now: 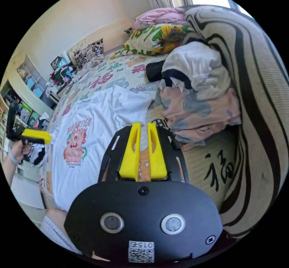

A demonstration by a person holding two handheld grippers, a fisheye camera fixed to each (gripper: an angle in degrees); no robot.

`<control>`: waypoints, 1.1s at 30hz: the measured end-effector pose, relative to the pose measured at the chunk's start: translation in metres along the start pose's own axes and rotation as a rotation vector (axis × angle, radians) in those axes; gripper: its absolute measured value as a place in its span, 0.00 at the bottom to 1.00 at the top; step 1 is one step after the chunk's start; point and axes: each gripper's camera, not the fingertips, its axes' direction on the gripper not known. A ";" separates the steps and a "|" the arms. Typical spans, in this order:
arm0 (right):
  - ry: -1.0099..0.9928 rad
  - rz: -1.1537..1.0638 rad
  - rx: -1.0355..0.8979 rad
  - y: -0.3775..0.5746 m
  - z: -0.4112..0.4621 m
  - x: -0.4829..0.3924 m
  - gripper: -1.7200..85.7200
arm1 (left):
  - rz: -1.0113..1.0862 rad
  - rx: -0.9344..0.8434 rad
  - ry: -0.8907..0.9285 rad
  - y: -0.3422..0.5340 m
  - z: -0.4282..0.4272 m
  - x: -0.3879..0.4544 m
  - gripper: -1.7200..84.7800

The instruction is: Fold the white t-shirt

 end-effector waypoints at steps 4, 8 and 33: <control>-0.095 0.073 -0.080 -0.027 0.021 0.023 0.08 | 0.157 0.020 0.018 -0.146 0.032 0.016 0.10; -0.183 0.112 -0.190 -0.052 0.048 0.040 0.11 | 0.232 -0.107 0.053 -0.241 0.091 0.032 0.11; -0.201 -0.175 -0.173 -0.146 0.012 -0.007 0.01 | 0.340 0.139 0.201 -0.232 0.045 -0.018 0.02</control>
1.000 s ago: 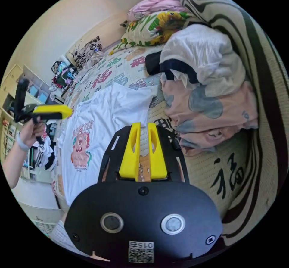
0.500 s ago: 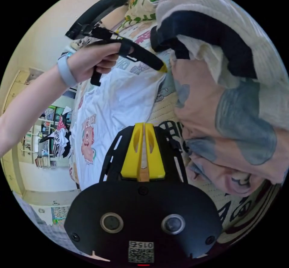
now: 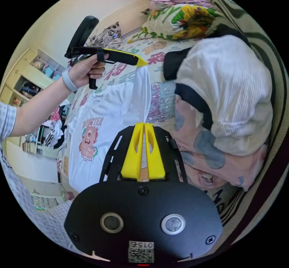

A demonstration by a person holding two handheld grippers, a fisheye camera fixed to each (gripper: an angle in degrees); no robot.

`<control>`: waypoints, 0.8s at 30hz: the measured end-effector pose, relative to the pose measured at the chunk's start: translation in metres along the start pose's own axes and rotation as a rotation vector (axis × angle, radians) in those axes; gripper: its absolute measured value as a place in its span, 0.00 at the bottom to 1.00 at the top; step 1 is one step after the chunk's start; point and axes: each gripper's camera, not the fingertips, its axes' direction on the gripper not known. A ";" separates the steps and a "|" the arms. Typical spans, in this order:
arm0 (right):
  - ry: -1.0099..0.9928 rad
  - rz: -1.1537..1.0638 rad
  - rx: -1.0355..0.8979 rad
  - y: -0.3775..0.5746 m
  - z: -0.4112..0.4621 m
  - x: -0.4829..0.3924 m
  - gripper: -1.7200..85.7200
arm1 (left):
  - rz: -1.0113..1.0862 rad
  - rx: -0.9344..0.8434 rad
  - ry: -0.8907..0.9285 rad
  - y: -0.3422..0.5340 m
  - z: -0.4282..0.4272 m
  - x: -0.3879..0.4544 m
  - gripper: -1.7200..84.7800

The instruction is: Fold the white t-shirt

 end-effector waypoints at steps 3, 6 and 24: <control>-0.021 -0.135 -0.036 -0.008 -0.002 -0.035 0.01 | -0.079 0.083 -0.074 0.067 -0.043 0.013 0.02; -0.033 -0.264 -0.103 -0.014 0.014 -0.072 0.01 | -0.244 0.121 -0.127 0.145 -0.060 0.023 0.02; 0.071 -0.275 -0.232 -0.099 0.098 -0.125 0.01 | -0.590 0.167 -0.106 0.224 -0.013 0.051 0.04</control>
